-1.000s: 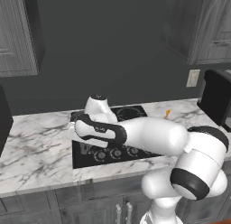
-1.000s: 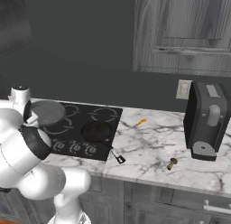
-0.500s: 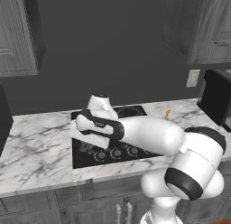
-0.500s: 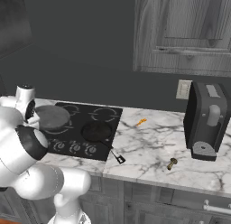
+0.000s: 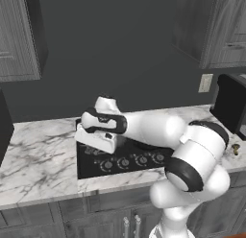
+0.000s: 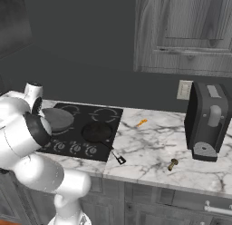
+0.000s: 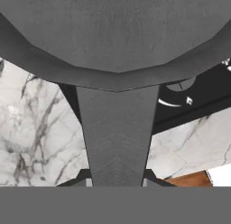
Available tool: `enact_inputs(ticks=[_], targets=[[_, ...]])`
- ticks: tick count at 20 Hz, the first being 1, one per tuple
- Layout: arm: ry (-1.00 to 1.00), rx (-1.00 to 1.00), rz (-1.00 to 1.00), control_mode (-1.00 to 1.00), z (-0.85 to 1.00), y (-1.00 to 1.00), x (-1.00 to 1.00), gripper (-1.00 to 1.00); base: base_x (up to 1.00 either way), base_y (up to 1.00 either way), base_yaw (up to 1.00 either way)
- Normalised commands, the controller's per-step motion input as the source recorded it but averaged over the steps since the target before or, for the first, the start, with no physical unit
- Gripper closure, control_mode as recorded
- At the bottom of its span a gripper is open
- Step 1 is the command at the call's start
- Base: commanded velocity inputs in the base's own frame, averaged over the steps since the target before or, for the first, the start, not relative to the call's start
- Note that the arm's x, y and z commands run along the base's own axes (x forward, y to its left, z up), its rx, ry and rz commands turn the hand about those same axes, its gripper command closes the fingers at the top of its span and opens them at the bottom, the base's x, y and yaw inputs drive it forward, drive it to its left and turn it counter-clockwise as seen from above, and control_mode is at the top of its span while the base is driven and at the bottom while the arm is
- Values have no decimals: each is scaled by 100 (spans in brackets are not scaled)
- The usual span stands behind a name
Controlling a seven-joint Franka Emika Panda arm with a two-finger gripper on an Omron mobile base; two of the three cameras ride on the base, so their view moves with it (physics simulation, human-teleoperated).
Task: Place both pans onto different burners. Then place the mushroom and the shrimp on different pans.
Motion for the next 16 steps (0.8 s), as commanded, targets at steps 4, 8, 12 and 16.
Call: enact_inputs(ticks=[4, 8, 12, 16], targets=[[11, 0, 0, -100, 0, 0, 31, 100, 0, 0, 0], [10, 0, 0, -100, 0, 0, 23, 100, 0, 0, 0], [4, -2, 0, -100, -8, 0, 23, 100, 0, 0, 0], [0, -4, 0, -100, -16, 0, 26, 100, 0, 0, 0]])
